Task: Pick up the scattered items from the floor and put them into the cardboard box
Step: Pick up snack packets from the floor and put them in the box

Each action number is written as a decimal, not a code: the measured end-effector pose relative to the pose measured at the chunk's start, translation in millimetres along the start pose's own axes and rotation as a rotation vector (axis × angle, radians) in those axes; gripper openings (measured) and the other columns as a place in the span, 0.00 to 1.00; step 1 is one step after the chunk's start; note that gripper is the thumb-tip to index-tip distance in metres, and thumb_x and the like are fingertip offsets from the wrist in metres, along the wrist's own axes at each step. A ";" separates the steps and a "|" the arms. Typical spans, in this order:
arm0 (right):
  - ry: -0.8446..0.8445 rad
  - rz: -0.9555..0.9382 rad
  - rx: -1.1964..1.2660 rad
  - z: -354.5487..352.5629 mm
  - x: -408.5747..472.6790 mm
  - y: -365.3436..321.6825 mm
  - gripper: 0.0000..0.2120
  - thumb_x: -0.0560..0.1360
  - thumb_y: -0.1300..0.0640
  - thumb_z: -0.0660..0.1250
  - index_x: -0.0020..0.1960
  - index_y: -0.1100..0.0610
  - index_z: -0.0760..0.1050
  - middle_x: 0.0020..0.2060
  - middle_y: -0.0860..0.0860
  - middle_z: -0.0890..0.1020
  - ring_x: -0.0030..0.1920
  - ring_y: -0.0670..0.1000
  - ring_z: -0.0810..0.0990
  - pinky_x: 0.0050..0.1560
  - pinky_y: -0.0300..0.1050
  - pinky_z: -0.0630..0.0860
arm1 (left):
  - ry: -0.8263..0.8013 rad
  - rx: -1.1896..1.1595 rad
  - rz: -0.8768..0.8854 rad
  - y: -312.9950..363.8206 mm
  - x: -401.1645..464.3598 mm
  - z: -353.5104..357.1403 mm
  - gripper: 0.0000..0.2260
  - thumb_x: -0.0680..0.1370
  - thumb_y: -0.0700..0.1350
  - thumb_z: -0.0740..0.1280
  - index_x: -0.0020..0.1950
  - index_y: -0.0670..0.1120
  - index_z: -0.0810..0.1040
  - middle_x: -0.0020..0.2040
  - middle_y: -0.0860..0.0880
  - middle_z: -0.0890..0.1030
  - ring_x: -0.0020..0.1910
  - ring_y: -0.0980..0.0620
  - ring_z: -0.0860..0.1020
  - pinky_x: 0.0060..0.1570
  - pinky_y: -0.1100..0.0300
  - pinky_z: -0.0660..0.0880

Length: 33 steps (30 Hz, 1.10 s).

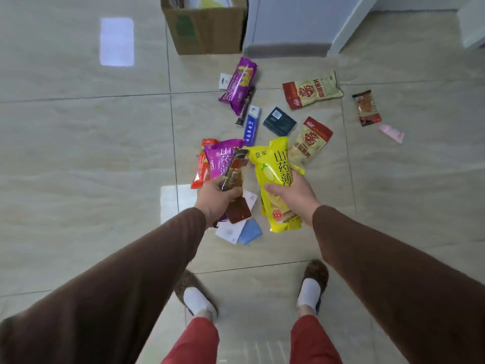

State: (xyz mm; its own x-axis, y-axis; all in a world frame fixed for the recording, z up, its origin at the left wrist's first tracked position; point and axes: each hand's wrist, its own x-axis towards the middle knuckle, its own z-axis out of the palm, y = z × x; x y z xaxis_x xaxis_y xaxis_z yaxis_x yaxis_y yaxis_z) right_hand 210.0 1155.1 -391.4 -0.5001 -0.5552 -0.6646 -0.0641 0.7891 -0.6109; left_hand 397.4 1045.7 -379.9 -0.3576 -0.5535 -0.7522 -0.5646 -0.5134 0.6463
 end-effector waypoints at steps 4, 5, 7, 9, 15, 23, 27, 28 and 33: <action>-0.041 -0.027 0.021 74.7 -3.1 -66.0 0.31 0.61 0.40 0.75 0.61 0.48 0.78 0.54 0.47 0.84 0.54 0.51 0.83 0.60 0.55 0.79 | 0.024 0.025 0.012 5.4 5.1 -103.3 0.09 0.74 0.38 0.74 0.53 0.44 0.82 0.44 0.42 0.84 0.36 0.47 0.82 0.38 0.52 0.82; -0.048 -0.023 0.018 89.2 -0.6 -81.7 0.32 0.60 0.39 0.75 0.61 0.48 0.77 0.54 0.47 0.84 0.55 0.51 0.83 0.61 0.55 0.79 | 0.029 0.021 0.016 9.3 8.9 -124.3 0.09 0.74 0.38 0.74 0.53 0.44 0.82 0.43 0.42 0.84 0.36 0.48 0.82 0.38 0.52 0.82; -0.050 -0.035 0.015 113.8 8.1 -109.2 0.33 0.59 0.36 0.75 0.61 0.47 0.77 0.55 0.47 0.84 0.56 0.51 0.82 0.61 0.55 0.78 | 0.036 0.013 0.011 20.2 18.0 -160.6 0.09 0.75 0.37 0.73 0.54 0.43 0.82 0.44 0.41 0.84 0.34 0.50 0.82 0.36 0.56 0.82; -0.060 -0.057 0.020 132.0 21.7 -134.0 0.33 0.59 0.35 0.75 0.61 0.46 0.77 0.54 0.46 0.84 0.56 0.51 0.82 0.61 0.55 0.79 | 0.040 0.010 -0.003 31.6 31.8 -190.0 0.10 0.75 0.36 0.73 0.56 0.41 0.81 0.47 0.37 0.85 0.37 0.47 0.82 0.42 0.48 0.82; -0.026 -0.010 0.054 161.7 70.9 -211.3 0.39 0.60 0.34 0.74 0.68 0.46 0.73 0.60 0.48 0.81 0.59 0.51 0.80 0.64 0.56 0.77 | 0.032 0.036 -0.028 89.4 79.1 -260.4 0.12 0.75 0.38 0.74 0.57 0.42 0.81 0.47 0.40 0.85 0.38 0.43 0.84 0.44 0.41 0.82; -0.006 0.050 0.075 183.3 161.4 -320.1 0.44 0.58 0.30 0.74 0.71 0.43 0.68 0.61 0.47 0.79 0.59 0.54 0.81 0.54 0.61 0.82 | -0.019 0.055 -0.078 180.4 180.4 -352.2 0.11 0.74 0.37 0.74 0.55 0.45 0.81 0.52 0.39 0.85 0.45 0.42 0.85 0.49 0.45 0.83; 0.038 0.060 0.104 199.6 215.9 -373.5 0.45 0.58 0.29 0.74 0.70 0.44 0.69 0.61 0.46 0.79 0.60 0.52 0.80 0.62 0.58 0.78 | -0.068 0.101 -0.034 236.2 230.2 -389.0 0.11 0.74 0.37 0.75 0.54 0.46 0.82 0.50 0.42 0.85 0.44 0.46 0.84 0.41 0.57 0.83; 0.050 0.060 0.116 202.9 229.9 -386.8 0.45 0.58 0.29 0.74 0.70 0.44 0.69 0.61 0.46 0.79 0.60 0.52 0.80 0.63 0.57 0.78 | -0.083 0.114 -0.021 250.8 243.2 -397.7 0.11 0.74 0.36 0.75 0.54 0.46 0.82 0.49 0.43 0.85 0.44 0.46 0.84 0.41 0.57 0.83; 0.156 0.068 0.207 207.0 283.8 -465.6 0.33 0.62 0.36 0.76 0.64 0.43 0.72 0.57 0.46 0.81 0.56 0.52 0.82 0.54 0.58 0.82 | -0.170 0.195 0.032 324.8 317.4 -437.3 0.10 0.73 0.35 0.75 0.50 0.47 0.83 0.47 0.43 0.85 0.46 0.44 0.84 0.48 0.54 0.83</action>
State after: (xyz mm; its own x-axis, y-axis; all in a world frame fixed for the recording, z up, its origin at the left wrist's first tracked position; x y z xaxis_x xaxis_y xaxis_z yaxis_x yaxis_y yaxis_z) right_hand 276.7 575.7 -384.6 -0.6257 -0.4429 -0.6421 0.1440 0.7434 -0.6531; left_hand 425.8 416.5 -352.3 -0.4883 -0.4405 -0.7533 -0.6777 -0.3524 0.6454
